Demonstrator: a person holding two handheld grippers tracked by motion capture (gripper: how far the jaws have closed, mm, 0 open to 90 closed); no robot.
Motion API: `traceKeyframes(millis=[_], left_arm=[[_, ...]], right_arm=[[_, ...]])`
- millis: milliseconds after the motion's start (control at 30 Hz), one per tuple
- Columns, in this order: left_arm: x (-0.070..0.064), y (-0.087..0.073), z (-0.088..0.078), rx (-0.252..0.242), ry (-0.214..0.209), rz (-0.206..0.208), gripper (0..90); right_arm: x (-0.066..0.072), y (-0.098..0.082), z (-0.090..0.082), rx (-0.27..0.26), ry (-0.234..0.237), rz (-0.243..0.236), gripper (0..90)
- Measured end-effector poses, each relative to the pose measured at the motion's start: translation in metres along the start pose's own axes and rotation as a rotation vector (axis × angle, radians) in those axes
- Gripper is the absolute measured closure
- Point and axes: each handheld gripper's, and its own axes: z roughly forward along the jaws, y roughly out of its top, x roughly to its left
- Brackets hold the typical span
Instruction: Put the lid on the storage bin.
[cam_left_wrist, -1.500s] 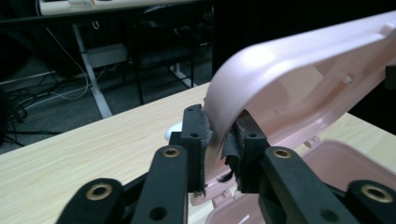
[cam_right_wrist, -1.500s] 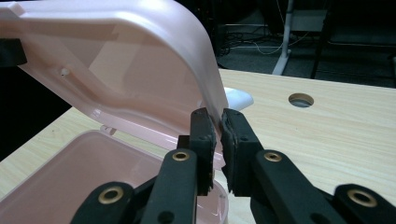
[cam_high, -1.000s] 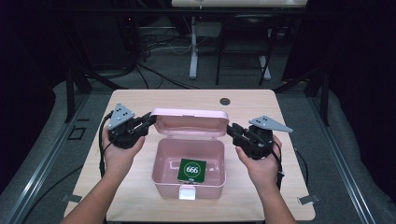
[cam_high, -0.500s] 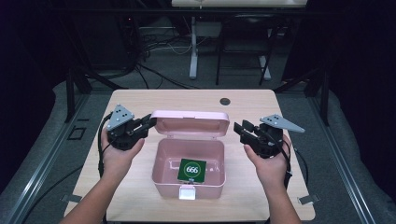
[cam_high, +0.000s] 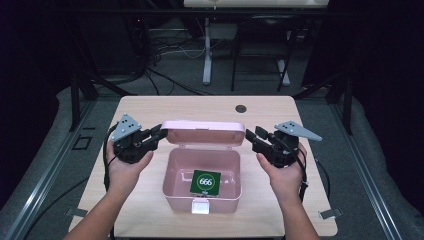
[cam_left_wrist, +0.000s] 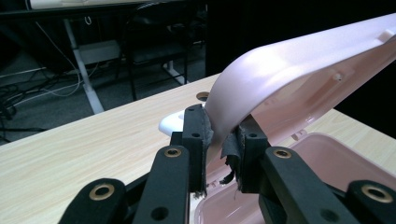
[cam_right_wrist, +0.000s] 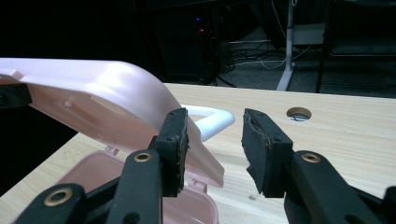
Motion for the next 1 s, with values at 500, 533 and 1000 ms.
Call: traceKeyframes(millis=[500, 533, 1000], left_arm=[[-0.009, -0.009, -0.010, 0.011, -0.011, 0.021, 73.6], [-0.009, -0.009, -0.011, 0.012, -0.010, 0.023, 73.3], [-0.013, -0.012, -0.016, 0.019, -0.042, 0.014, 65.2]], right_arm=[[0.002, -0.002, -0.001, 0.014, 0.019, -0.002, 59.9], [0.002, -0.002, -0.003, 0.006, 0.024, -0.001, 59.7], [-0.001, 0.002, -0.007, -0.004, 0.053, 0.023, 56.1]])
